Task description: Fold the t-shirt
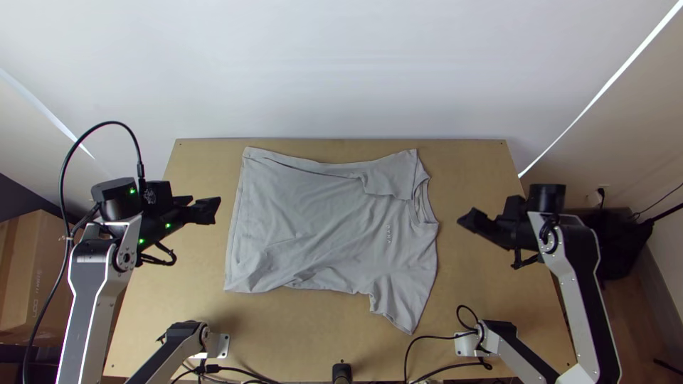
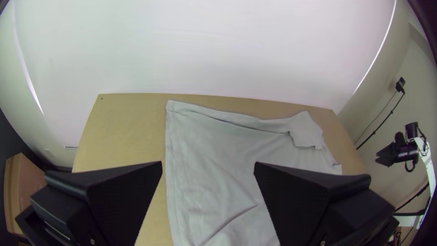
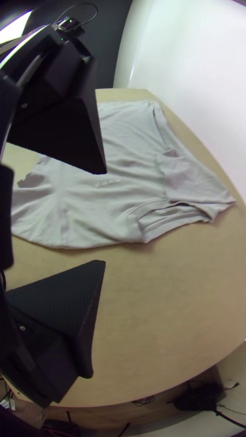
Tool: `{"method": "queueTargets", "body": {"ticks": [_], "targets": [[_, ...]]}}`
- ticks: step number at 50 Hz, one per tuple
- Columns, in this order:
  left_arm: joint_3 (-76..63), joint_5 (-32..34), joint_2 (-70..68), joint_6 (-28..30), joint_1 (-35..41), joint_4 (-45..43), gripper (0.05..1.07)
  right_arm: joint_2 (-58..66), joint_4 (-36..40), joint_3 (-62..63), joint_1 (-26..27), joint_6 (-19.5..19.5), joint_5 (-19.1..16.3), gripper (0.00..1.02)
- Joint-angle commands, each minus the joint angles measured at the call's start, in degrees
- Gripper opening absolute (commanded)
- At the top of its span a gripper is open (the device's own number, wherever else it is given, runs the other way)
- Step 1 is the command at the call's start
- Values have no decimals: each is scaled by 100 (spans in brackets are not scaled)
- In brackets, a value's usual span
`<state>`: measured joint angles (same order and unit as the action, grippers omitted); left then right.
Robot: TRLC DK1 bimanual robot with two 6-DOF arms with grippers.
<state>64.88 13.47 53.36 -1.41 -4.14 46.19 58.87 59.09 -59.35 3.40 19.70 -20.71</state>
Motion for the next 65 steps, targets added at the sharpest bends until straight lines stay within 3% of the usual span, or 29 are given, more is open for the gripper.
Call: {"method": "queueTargets", "body": {"ticks": [1,4,10,33,38,43,50,57,60,64,65], "targets": [[-160,59,-230,106,54,179,102,-51,208,574,-85,-204,-56,83],[-186,59,-300,79,80,215,102,45,270,794,-147,-292,-47,83],[-222,59,-335,62,80,250,102,371,270,1128,-243,-344,-56,72],[-371,41,-327,150,27,258,102,1522,-521,1954,-894,-204,146,68],[-424,41,-327,159,27,232,102,1601,-838,1989,-929,-160,146,52],[-450,41,-309,185,27,223,102,1654,-1049,2042,-1008,-125,146,50],[-503,41,-300,563,27,452,102,1944,-1075,2033,-1254,-28,146,50],[-564,41,-309,1547,71,1348,102,2067,-1093,2024,-1500,34,155,50],[-696,41,-335,1987,63,1594,102,2067,-1207,2024,-1588,86,181,39],[-951,41,-344,2611,-25,1876,102,1997,-1629,2077,-1641,77,357,3],[-1021,41,-353,2707,-43,1893,102,1970,-1681,2086,-1641,86,401,2]]}}
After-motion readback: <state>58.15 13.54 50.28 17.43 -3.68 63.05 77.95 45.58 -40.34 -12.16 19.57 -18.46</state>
